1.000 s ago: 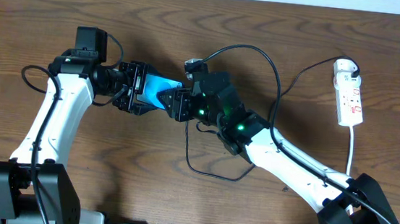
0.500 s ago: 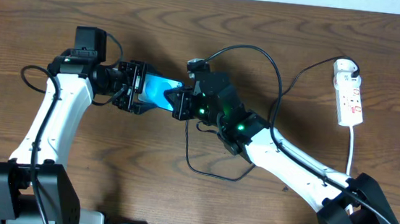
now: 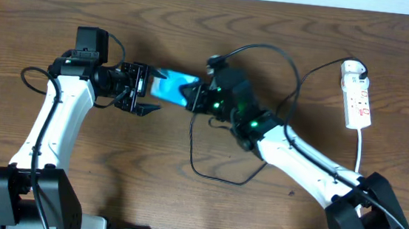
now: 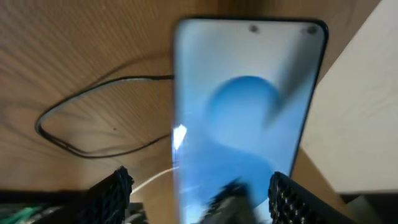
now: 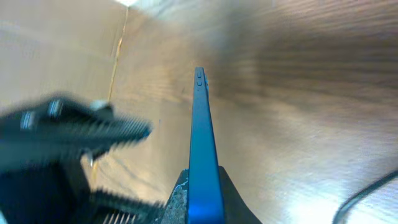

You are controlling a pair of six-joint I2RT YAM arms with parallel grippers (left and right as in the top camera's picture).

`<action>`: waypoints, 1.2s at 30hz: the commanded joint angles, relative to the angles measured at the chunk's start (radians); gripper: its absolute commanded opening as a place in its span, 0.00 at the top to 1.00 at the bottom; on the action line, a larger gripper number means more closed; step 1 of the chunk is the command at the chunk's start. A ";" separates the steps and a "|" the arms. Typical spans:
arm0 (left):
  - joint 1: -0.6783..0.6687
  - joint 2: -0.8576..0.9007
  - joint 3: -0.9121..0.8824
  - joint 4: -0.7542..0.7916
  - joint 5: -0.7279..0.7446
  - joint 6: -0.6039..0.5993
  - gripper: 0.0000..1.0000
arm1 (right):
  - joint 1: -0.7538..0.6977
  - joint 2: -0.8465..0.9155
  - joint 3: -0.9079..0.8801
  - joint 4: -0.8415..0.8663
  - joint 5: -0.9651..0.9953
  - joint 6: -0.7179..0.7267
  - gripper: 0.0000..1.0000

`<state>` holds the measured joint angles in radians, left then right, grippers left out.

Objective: Plug charger to phone and switch on socket

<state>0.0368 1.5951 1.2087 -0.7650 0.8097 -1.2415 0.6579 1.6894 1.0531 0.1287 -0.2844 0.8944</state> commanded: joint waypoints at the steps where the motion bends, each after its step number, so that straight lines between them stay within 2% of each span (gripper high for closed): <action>1: 0.002 -0.018 0.028 0.016 0.015 0.153 0.29 | -0.058 -0.049 0.006 0.019 -0.011 0.113 0.99; 4: 0.002 -0.018 0.028 0.071 0.074 0.253 0.29 | -0.092 -0.060 0.006 0.057 -0.024 0.207 0.99; 7: 0.002 -0.018 0.028 0.175 0.171 0.318 0.29 | -0.108 -0.061 0.006 0.098 -0.035 0.375 0.99; 13: 0.002 -0.018 0.028 0.322 0.261 0.328 0.29 | -0.109 -0.061 0.006 0.203 -0.036 0.630 0.99; 18: 0.002 -0.018 0.028 0.333 0.255 0.325 0.29 | -0.106 -0.061 0.006 0.257 -0.040 0.731 0.99; 21: 0.002 -0.018 0.028 0.374 0.253 0.280 0.30 | -0.098 -0.061 0.006 0.254 -0.042 0.787 0.99; 28: 0.001 -0.018 0.028 0.460 0.217 0.223 0.42 | -0.058 -0.061 0.006 0.265 -0.042 0.823 0.99; 33: 0.001 -0.018 0.028 0.460 0.166 0.208 0.56 | -0.045 -0.061 0.006 0.285 -0.039 0.849 0.99; 36: 0.001 -0.018 0.028 0.460 0.141 0.207 0.57 | -0.039 -0.061 0.006 0.287 -0.040 0.875 0.99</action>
<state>0.0364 1.5951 1.2106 -0.3073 0.9924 -1.0248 0.6113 1.6669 1.0512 0.4000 -0.3222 1.7245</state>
